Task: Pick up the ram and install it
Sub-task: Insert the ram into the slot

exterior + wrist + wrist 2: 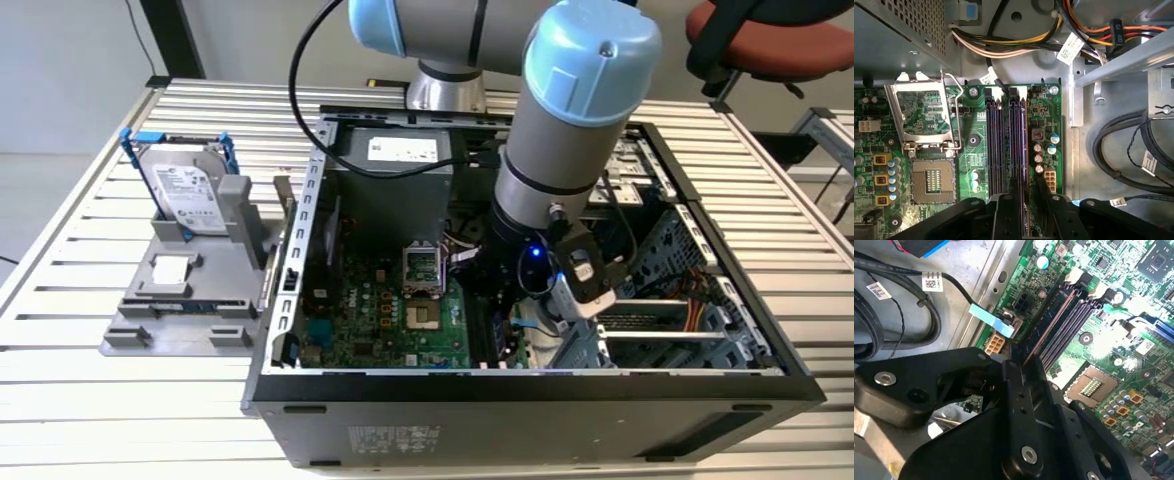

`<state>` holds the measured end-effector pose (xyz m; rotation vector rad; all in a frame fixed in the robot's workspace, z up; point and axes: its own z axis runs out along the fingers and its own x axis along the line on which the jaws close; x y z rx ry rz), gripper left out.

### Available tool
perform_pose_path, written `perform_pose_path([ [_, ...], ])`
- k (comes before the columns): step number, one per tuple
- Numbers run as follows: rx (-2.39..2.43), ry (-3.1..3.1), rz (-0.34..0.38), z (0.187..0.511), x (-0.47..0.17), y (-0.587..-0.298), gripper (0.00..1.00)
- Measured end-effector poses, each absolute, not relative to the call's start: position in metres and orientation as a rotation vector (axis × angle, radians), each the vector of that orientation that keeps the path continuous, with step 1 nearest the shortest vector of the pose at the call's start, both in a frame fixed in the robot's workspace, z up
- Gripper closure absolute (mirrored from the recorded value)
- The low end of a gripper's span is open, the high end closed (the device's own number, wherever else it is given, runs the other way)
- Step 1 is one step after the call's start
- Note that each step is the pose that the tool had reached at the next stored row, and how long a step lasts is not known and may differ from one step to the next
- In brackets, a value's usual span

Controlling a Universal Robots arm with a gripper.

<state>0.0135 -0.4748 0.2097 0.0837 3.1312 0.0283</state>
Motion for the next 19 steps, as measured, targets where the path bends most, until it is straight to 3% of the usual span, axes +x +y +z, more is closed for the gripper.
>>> perform_pose_path([
  [9,0.099,3.132,0.028,0.242,0.014,-0.475,0.00],
  [14,0.099,3.132,0.028,0.243,0.014,-0.475,0.00],
  [15,0.099,3.132,0.028,0.243,0.014,-0.475,1.00],
  [19,0.099,3.132,0.028,0.243,0.014,-0.475,1.00],
])
